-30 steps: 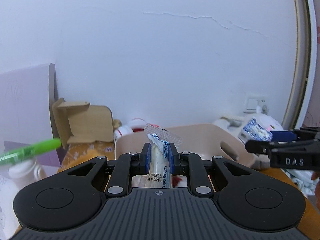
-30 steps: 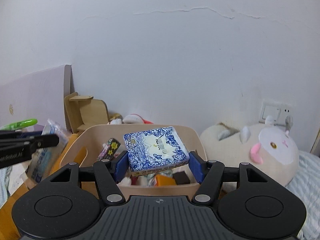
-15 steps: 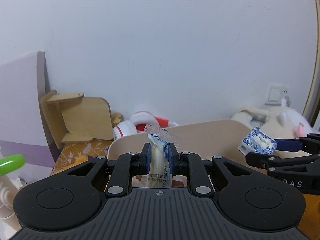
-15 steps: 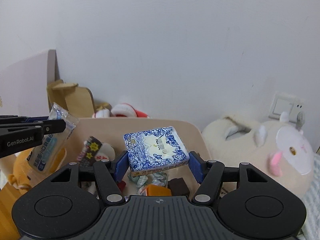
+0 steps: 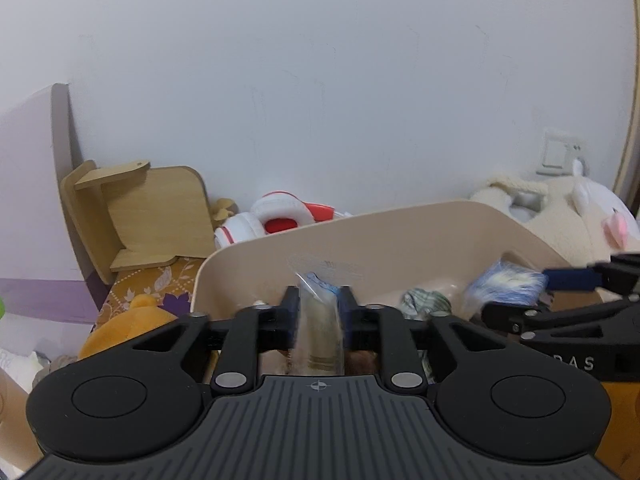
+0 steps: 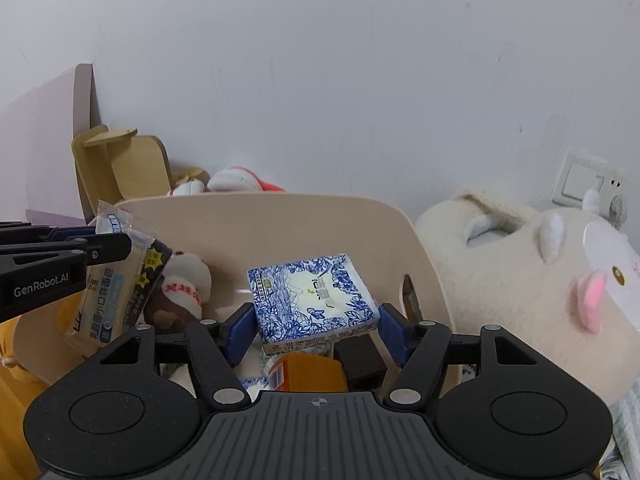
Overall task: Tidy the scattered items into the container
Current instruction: 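Carry the bread snack and tissue pack into the basket and release both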
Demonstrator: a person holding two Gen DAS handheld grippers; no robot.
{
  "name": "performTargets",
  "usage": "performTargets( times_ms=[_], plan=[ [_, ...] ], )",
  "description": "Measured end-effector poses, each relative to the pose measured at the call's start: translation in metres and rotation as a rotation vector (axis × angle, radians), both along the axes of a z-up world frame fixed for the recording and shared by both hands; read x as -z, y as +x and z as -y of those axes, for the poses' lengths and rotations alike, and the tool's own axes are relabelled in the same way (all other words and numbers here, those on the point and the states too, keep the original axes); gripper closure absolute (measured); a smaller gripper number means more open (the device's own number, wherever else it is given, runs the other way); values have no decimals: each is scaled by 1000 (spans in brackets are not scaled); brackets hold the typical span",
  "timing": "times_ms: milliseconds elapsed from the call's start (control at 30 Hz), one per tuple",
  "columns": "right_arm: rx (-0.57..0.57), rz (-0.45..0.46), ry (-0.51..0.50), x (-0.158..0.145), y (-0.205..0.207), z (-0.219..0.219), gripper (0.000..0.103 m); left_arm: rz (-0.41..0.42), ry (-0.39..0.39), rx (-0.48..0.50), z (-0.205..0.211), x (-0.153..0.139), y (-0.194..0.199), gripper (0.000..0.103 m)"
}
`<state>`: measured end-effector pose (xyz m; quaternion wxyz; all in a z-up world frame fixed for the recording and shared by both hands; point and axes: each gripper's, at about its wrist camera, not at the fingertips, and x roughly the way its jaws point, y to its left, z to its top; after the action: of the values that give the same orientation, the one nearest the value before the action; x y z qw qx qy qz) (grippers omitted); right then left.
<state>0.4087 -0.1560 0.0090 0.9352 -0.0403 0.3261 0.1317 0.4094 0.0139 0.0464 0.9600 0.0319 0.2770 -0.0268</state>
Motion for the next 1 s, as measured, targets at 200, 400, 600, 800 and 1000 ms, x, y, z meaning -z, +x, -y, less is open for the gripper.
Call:
performTargets(
  times_ms=[200, 400, 600, 800, 1000],
  plan=[
    [22, 13, 33, -3, -4, 8, 16, 56, -29, -45, -3, -9, -10, 26],
    [37, 14, 46, -7, -11, 15, 16, 62, -53, -58, -8, -13, -17, 26],
    [44, 20, 51, -13, -23, 20, 16, 78, -55, -52, -7, -17, -32, 26],
    [44, 44, 47, -22, -45, 21, 14, 82, -61, -38, -6, -21, -53, 24],
    [49, 73, 56, -33, -73, 22, 7, 94, -74, -20, -4, -28, -82, 22]
  ],
)
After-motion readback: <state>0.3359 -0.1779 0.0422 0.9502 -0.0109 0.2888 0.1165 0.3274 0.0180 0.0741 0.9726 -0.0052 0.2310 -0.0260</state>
